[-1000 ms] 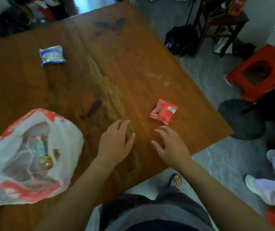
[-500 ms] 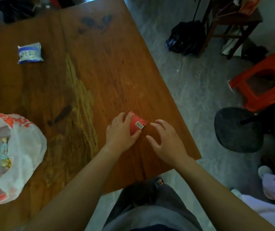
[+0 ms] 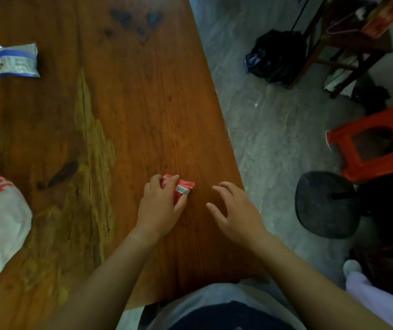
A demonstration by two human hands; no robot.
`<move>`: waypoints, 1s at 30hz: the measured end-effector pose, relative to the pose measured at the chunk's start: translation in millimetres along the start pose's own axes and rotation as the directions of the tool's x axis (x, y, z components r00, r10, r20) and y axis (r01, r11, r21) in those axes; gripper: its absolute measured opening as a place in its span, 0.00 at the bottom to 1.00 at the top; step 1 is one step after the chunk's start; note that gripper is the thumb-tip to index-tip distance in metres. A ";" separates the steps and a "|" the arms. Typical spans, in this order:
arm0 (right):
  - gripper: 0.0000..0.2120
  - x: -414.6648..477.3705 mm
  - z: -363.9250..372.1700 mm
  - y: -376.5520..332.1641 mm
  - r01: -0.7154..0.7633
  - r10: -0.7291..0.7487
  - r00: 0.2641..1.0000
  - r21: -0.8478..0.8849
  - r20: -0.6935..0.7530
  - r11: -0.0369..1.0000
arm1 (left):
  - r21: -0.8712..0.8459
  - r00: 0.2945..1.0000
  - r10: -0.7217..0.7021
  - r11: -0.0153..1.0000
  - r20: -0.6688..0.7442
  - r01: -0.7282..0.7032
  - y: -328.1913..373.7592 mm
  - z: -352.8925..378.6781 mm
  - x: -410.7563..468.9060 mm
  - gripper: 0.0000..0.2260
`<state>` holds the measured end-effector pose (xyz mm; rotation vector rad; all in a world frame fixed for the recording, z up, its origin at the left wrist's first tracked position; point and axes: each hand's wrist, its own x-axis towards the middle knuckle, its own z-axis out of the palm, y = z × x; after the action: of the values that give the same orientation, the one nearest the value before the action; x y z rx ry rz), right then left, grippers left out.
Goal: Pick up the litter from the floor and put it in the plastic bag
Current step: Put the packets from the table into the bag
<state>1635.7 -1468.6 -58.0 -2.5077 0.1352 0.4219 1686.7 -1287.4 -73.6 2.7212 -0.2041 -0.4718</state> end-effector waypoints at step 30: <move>0.33 211.9 -196.8 106.1 0.626 -0.589 0.768 -0.097 0.252 0.774 | -0.367 0.699 -0.660 0.744 -0.275 0.558 201.3 -7.5 94.1 0.20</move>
<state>1868.8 -1668.3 -31.3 -2.4721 -0.8246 0.4242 1761.5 -1489.3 -18.1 2.4885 0.8549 -0.0894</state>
